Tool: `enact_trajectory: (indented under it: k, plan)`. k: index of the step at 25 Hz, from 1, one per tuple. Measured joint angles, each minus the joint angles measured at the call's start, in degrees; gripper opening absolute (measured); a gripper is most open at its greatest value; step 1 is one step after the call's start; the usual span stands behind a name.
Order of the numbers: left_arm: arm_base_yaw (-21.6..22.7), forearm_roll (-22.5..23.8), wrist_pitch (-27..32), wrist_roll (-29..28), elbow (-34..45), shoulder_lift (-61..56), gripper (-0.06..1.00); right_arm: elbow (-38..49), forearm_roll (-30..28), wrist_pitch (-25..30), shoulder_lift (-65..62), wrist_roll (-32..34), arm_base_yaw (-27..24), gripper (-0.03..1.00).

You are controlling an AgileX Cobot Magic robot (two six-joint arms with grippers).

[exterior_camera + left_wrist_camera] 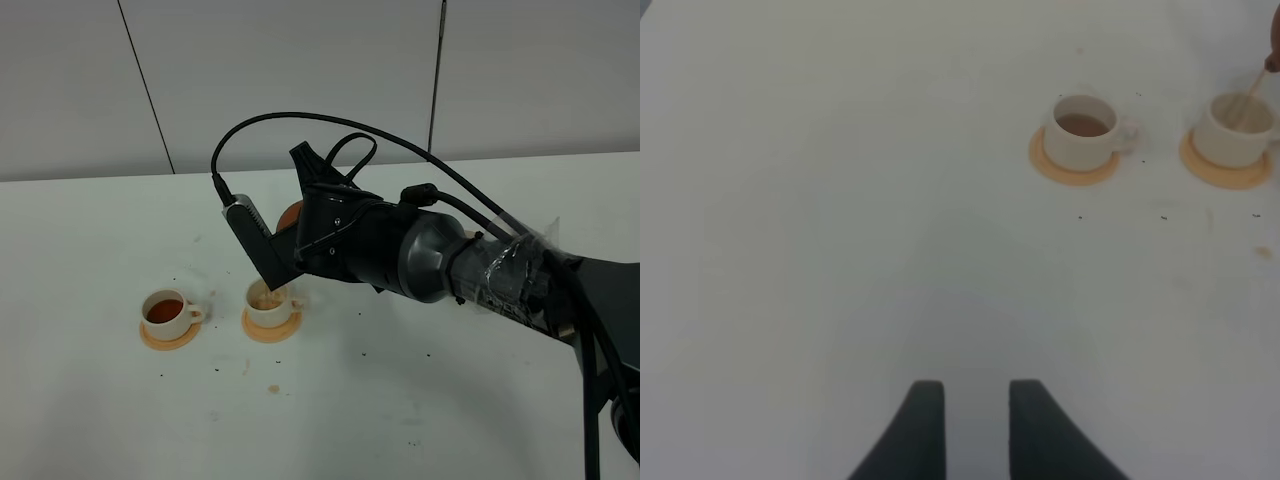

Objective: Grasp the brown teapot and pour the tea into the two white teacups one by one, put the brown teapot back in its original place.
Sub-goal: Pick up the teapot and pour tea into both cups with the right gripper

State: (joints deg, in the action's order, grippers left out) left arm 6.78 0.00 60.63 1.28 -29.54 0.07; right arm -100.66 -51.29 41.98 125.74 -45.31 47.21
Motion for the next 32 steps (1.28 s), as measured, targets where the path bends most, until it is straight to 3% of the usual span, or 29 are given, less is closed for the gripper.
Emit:
enact_trajectory:
  k: [32]
  plan:
    - [0.00, 0.00, 0.00, 0.00, 0.00, 0.00, 0.23, 0.00, -1.08, 2.59, 0.00, 0.80, 0.54, 0.09]
